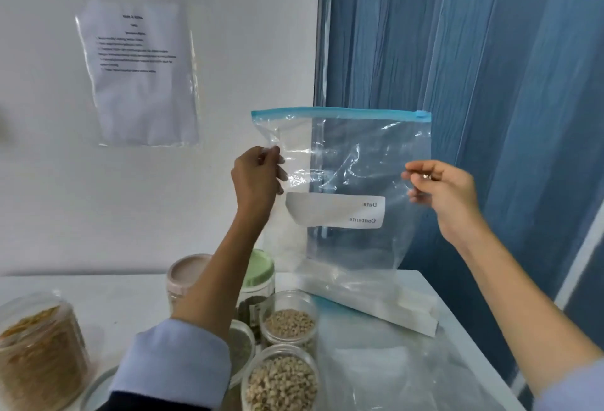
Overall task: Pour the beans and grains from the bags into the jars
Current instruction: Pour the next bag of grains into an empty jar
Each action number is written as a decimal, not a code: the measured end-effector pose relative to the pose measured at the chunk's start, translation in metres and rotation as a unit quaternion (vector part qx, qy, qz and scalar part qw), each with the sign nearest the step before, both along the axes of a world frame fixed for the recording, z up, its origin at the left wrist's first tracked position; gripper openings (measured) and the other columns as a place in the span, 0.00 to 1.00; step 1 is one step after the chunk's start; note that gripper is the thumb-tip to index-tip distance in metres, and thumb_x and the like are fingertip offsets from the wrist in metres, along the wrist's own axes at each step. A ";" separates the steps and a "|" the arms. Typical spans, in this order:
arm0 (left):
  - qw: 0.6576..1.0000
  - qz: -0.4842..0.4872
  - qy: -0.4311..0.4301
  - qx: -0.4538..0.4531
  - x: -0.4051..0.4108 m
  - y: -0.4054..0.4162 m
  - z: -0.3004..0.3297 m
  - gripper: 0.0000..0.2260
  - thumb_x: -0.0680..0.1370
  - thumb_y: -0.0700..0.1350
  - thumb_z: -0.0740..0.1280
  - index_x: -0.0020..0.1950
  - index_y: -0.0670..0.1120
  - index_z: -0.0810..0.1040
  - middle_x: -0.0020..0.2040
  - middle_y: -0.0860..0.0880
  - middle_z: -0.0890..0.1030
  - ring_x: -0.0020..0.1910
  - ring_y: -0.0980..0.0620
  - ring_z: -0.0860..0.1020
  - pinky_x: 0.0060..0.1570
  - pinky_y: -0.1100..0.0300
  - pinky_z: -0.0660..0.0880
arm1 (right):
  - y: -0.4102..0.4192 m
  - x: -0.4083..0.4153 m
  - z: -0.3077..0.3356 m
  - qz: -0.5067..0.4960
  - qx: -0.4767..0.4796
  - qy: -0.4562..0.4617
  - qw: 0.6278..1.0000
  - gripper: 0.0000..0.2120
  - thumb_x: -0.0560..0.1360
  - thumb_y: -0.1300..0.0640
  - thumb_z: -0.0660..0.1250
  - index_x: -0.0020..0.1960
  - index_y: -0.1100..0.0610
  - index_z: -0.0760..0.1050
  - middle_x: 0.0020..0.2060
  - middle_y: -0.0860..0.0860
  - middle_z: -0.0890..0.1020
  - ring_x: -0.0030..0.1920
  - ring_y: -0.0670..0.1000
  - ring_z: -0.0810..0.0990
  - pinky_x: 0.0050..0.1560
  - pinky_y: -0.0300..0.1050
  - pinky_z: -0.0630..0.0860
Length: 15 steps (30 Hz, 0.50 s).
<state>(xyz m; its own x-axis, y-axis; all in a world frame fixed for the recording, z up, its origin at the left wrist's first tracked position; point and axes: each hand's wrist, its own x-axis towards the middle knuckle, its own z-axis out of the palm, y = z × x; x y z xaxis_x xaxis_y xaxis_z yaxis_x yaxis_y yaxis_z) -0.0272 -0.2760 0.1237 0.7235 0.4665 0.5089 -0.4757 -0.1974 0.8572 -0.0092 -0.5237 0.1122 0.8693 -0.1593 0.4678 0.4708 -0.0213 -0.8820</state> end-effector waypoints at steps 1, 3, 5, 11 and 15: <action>1.000 -0.007 0.010 0.013 0.000 -0.004 0.001 0.10 0.80 0.41 0.62 0.39 0.40 0.75 0.28 0.45 0.76 0.17 0.56 0.69 0.19 0.68 0.63 | -0.009 -0.001 0.002 -0.006 -0.002 0.001 1.000 0.10 0.77 0.71 0.61 0.47 0.59 0.78 0.38 0.50 0.81 0.27 0.40 0.75 0.31 0.32 0.75; 0.999 -0.009 0.030 0.034 0.001 -0.013 0.002 0.08 0.80 0.42 0.62 0.44 0.39 0.74 0.29 0.45 0.77 0.16 0.55 0.71 0.18 0.67 0.64 | -0.025 -0.002 0.006 -0.012 -0.007 -0.002 1.000 0.10 0.78 0.70 0.61 0.53 0.61 0.77 0.40 0.50 0.80 0.25 0.40 0.73 0.28 0.33 0.74; 0.997 0.014 0.037 0.074 0.002 -0.025 0.001 0.08 0.80 0.43 0.61 0.46 0.39 0.72 0.28 0.46 0.78 0.17 0.52 0.73 0.19 0.66 0.65 | -0.037 -0.003 0.009 0.007 -0.019 -0.010 1.000 0.11 0.77 0.69 0.62 0.57 0.59 0.76 0.43 0.49 0.79 0.24 0.41 0.73 0.27 0.34 0.74; 0.989 0.067 0.036 0.126 0.000 -0.056 -0.008 0.09 0.81 0.45 0.59 0.47 0.40 0.72 0.30 0.42 0.74 0.14 0.52 0.70 0.16 0.64 0.64 | -0.064 -0.004 0.006 0.065 -0.055 0.001 0.996 0.18 0.75 0.72 0.64 0.62 0.57 0.72 0.49 0.48 0.78 0.24 0.43 0.76 0.25 0.34 0.73; 0.987 0.039 0.119 0.099 0.000 -0.060 -0.023 0.10 0.80 0.46 0.63 0.47 0.40 0.72 0.29 0.43 0.74 0.13 0.56 0.67 0.16 0.68 0.62 | -0.084 0.003 -0.008 0.118 -0.021 0.095 0.988 0.19 0.74 0.72 0.65 0.64 0.63 0.72 0.50 0.52 0.80 0.24 0.45 0.78 0.25 0.35 0.74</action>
<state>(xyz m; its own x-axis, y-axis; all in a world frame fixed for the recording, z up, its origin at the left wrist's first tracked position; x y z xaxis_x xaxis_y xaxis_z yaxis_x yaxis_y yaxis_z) -0.0275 -0.3358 0.1005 0.7994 0.4335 0.4161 -0.2431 -0.4000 0.8837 -0.0065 -0.6072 0.1043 0.9531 0.0736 0.2937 0.2921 0.0312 -0.9559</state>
